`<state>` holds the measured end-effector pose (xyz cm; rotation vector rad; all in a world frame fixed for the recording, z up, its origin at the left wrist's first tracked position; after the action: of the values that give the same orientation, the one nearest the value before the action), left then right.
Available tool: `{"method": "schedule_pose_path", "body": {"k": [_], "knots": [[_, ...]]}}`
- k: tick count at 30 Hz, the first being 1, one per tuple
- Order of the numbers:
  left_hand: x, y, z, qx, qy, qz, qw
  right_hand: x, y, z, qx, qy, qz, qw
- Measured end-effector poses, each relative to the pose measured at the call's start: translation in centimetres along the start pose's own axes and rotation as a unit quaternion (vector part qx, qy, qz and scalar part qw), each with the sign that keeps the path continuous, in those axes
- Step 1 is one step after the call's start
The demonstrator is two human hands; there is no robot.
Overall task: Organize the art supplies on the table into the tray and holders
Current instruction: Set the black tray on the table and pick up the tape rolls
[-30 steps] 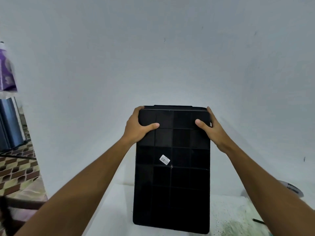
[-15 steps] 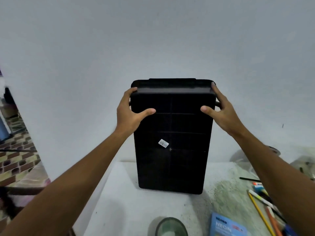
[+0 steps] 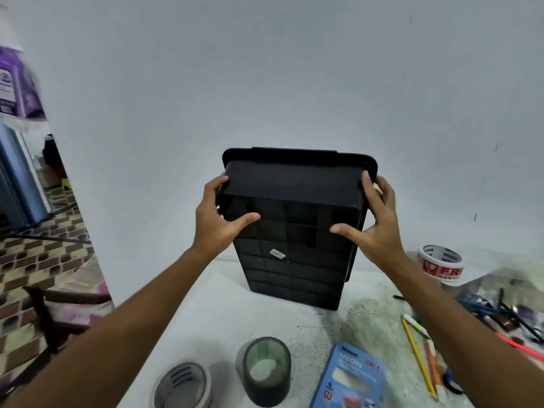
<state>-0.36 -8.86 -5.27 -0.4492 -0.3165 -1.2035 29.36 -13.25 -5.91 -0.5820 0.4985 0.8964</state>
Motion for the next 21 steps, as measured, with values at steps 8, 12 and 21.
{"method": "schedule_pose_path", "body": {"k": [8,12,21], "knots": [[1.2,-1.2,-1.7,-0.051,-0.056,0.054,0.996,-0.9,0.7,-3.1,0.028,-0.062,-0.049,0.996],[3.1,-3.0,-1.3,-0.083,-0.118,0.053,0.988,-2.0,1.8,-4.3,0.044,-0.087,-0.092,0.991],[8.3,-0.5,0.3,-0.061,-0.272,0.05,0.959,-5.9,5.8,-7.5,0.074,-0.163,-0.171,0.969]]}}
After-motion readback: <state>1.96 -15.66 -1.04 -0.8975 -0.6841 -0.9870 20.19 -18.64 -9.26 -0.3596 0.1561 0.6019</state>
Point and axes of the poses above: each hand's wrist, its own z-axis towards the middle knuckle, its own y-axis out of the palm, x = y × z, the point moved 3 cm from there along z, towards the middle knuckle, and after that the axes turned 11 degrees about y, right-handed, at the moved point
